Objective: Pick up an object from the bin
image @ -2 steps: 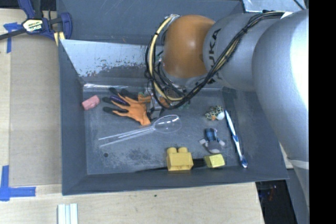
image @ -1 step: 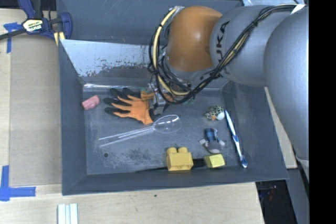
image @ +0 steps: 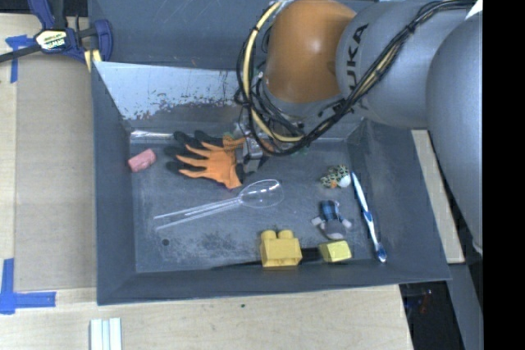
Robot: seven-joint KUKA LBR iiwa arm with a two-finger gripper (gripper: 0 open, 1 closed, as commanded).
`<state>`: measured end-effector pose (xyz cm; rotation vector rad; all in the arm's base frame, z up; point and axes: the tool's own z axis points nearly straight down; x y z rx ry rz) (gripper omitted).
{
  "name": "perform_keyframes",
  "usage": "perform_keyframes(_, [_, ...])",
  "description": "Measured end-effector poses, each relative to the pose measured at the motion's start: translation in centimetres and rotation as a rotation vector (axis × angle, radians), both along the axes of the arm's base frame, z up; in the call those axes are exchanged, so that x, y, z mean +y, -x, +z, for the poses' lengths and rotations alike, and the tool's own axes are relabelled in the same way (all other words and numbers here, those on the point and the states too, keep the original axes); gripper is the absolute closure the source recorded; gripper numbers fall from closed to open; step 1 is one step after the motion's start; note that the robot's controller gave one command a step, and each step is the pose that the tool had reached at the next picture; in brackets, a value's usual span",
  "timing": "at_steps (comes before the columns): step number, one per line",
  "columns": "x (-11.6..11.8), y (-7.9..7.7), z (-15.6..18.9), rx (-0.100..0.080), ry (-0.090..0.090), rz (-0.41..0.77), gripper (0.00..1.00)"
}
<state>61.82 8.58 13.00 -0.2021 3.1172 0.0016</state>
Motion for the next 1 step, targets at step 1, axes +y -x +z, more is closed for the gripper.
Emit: perform_keyframes(1, [-0.01,-0.01,2.72,0.000,0.000,-0.001,1.00])
